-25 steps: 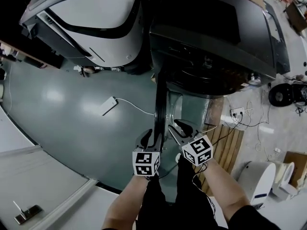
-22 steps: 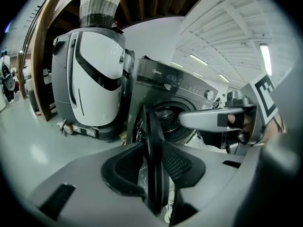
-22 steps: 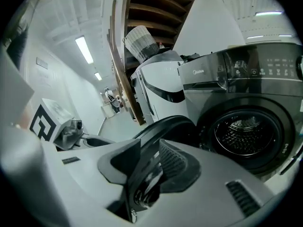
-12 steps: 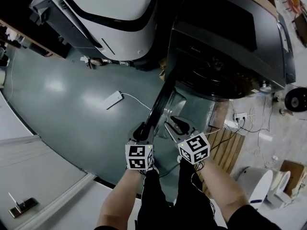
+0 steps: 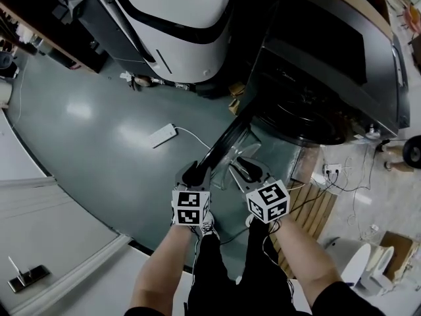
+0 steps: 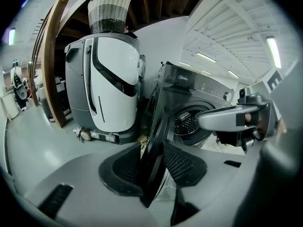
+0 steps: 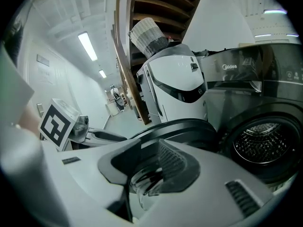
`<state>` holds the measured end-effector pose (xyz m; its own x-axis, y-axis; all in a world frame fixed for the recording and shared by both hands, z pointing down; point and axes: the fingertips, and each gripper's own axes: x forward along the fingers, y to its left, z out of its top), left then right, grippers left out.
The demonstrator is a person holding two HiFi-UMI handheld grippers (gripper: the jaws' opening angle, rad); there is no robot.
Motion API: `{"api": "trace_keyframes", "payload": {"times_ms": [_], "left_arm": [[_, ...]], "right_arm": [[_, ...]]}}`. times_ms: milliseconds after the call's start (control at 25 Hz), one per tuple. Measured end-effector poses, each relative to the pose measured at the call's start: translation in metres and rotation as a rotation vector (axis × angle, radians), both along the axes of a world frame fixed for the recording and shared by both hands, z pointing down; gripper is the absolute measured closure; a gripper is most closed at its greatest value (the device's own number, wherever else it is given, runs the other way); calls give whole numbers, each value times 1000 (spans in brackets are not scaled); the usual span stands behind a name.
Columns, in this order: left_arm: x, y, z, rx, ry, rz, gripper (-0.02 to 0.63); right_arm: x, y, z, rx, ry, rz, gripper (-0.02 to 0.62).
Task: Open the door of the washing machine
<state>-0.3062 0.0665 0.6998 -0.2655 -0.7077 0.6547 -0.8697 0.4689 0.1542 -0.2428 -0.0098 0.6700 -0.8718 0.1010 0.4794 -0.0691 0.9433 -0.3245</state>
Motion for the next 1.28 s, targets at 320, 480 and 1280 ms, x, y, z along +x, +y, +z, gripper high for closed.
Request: {"api": "trace_keyframes", "payload": {"times_ms": [320, 480, 1280], "left_arm": [[-20, 19, -20, 37, -7, -65, 540], [-18, 26, -46, 83, -13, -45, 569], [87, 23, -268, 382, -96, 344, 588]], "right_arm": [[-18, 12, -15, 10, -4, -9, 477], [-14, 15, -35, 43, -5, 2, 577], [152, -5, -253, 228, -202, 458, 578]]}}
